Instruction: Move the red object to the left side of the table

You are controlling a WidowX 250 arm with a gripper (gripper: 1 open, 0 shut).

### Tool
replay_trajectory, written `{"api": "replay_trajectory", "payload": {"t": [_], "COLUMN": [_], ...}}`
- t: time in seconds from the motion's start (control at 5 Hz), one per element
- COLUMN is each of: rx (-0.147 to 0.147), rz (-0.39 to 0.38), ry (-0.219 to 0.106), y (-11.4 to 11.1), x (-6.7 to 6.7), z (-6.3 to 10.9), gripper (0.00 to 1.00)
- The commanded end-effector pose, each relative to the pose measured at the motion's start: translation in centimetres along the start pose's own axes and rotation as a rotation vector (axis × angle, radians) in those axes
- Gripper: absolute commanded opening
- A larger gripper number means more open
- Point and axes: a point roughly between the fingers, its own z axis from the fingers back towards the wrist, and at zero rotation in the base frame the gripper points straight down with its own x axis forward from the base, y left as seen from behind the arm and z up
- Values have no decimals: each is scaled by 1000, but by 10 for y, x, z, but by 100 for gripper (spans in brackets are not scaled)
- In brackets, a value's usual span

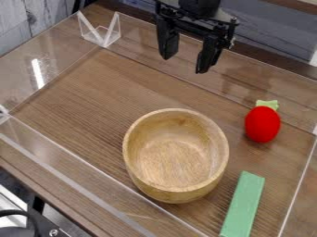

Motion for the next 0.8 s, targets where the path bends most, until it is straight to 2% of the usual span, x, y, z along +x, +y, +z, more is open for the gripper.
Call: {"api": "replay_trajectory", "payload": {"t": [0.0, 0.2, 0.4, 0.6], "rx": [-12, -25, -34, -45], "rz": [26, -101, -228, -279], "ry": [25, 20, 2, -22], "y": [-5, -29, -56, -90], "x": [2, 11, 21, 33], "z": [-12, -20, -26, -36], "gripper": [100, 100, 100, 100]}}
